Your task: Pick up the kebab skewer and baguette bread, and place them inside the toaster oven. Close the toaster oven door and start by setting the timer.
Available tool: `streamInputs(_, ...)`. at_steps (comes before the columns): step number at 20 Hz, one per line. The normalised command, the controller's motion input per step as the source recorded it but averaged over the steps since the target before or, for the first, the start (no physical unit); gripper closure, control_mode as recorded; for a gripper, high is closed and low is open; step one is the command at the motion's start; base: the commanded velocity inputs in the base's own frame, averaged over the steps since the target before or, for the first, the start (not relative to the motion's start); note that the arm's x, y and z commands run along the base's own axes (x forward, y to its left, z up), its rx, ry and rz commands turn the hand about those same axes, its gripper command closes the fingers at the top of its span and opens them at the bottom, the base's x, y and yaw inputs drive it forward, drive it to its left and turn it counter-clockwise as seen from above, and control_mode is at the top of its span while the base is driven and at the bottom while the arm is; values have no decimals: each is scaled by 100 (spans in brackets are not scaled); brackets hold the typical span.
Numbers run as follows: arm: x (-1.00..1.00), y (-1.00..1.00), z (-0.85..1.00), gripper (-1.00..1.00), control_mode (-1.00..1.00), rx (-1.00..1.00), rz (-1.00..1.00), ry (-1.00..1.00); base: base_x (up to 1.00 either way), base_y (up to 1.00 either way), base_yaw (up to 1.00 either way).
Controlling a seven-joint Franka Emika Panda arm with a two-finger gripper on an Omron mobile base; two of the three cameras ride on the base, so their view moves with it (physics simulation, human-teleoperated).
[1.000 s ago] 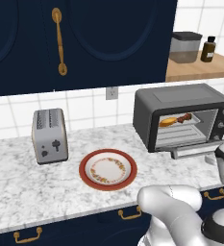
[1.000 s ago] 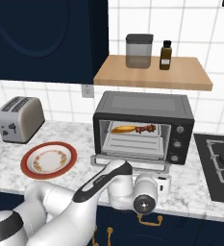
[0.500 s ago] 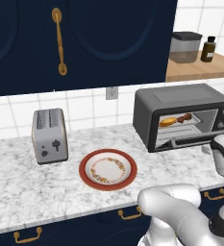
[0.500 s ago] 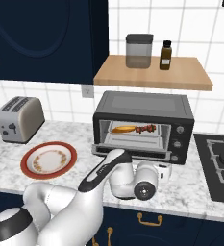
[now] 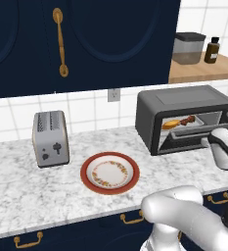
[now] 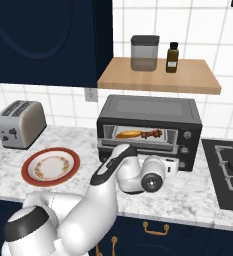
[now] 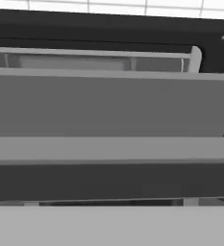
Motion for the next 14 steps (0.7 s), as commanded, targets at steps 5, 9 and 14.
streamInputs(5,45,4,15,-100,-100,0,0,0,0,0,0)
streamInputs(9,45,6,0,-100,-100,0,0,0,0,0,0)
streamInputs(14,44,1,-4,-100,-100,0,0,0,0,0,0)
